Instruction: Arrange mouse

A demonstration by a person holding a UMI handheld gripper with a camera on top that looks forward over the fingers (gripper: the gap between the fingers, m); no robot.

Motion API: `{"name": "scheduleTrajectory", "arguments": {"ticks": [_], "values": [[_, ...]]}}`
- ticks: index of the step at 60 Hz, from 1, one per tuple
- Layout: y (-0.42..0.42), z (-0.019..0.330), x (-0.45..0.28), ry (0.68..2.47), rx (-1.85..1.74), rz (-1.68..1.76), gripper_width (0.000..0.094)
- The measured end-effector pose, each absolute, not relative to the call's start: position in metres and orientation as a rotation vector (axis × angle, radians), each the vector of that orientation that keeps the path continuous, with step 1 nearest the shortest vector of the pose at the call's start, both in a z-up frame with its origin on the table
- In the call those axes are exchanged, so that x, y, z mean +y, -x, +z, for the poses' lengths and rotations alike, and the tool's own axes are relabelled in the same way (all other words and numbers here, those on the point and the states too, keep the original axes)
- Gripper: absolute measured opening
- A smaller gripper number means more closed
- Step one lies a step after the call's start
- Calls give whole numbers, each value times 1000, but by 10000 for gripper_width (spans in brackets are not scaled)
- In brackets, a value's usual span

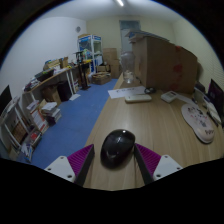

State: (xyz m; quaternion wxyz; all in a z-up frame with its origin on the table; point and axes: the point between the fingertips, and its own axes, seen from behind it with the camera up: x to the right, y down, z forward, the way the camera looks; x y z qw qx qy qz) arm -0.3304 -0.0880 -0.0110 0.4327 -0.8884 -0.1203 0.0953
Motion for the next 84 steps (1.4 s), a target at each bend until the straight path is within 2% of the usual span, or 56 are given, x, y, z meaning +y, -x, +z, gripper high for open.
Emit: {"name": "scheduleTrajectory", "arguments": {"ticks": [8,12,19,20,22,26,30,39,42,45,49,54,61,66,71,72,73,74,75,76,84], "values": [[341,-14,-60,2203,-318,180,803],[345,-14,-56,2196,-303,187,559],[346,-15,-58,2211,-293,194,498],[346,-15,-58,2218,-290,199,434],[346,-14,-60,2231,-292,206,399],[349,-6,-66,2240,-316,231,389],[356,37,-70,2171,-382,299,375],[279,181,-10,1934,-338,237,372],[227,209,16,1886,-272,192,371],[169,219,40,1870,-226,117,371],[98,207,68,1890,-176,26,372],[30,148,90,1979,-142,-14,370],[-11,56,104,2124,-120,-2,373],[-21,20,109,2173,-115,8,375],[-27,-6,112,2211,-114,-5,390],[-28,-13,109,2234,-122,-9,465],[-27,-8,113,2204,-111,6,412],[-27,-8,114,2198,-107,12,435],[-27,-10,113,2208,-105,15,519],[-27,-10,113,2208,-97,25,471],[-30,-11,111,2245,-46,68,608]]}}
